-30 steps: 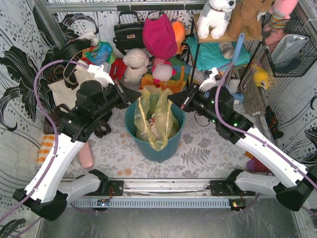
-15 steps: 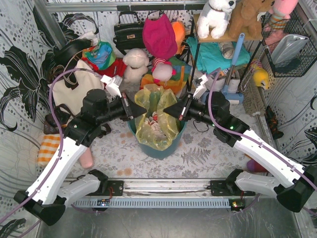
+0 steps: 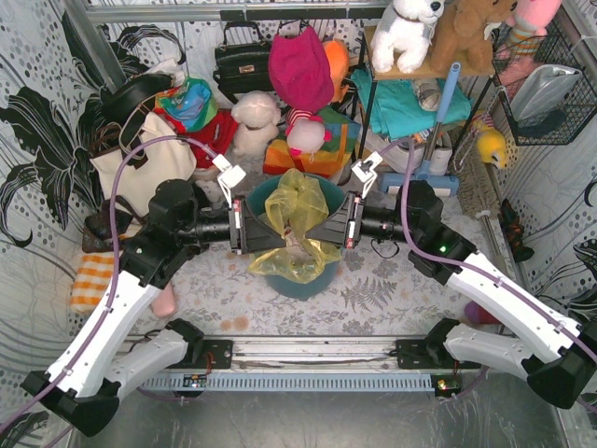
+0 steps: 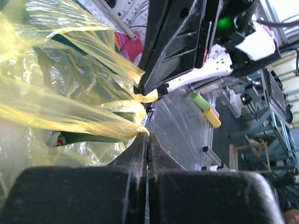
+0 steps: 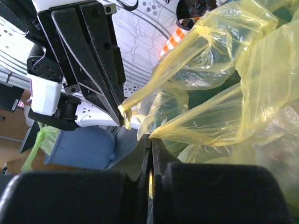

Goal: Tie the trash bag

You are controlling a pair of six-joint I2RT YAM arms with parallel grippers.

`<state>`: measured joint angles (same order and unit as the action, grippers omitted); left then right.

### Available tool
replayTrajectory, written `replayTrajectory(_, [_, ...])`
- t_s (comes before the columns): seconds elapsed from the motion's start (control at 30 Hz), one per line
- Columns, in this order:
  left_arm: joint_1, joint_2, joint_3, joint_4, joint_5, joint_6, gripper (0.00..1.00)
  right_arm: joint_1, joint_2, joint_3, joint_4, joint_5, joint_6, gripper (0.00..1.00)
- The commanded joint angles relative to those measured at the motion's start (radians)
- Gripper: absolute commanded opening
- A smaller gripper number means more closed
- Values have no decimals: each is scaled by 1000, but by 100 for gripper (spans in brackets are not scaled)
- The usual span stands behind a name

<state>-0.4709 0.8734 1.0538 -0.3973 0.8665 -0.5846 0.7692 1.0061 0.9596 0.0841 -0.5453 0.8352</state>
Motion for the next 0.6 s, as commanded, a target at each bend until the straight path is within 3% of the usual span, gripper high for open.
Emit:
replayTrajectory(0.0, [0, 19, 42, 90, 134, 50, 0, 4, 16, 71, 20, -56, -45, 0])
replayTrajectory(0.13, [1, 44, 91, 192, 159, 0, 0, 4, 41, 125, 62, -27, -38, 0])
replayTrajectory(0.3, [19, 87, 190, 204, 71, -12, 0, 4, 68, 187, 99, 63, -28, 0])
replayTrajectory(0.57, [27, 136, 315, 37, -339, 41, 0, 4, 101, 260, -1, 352, -58, 0])
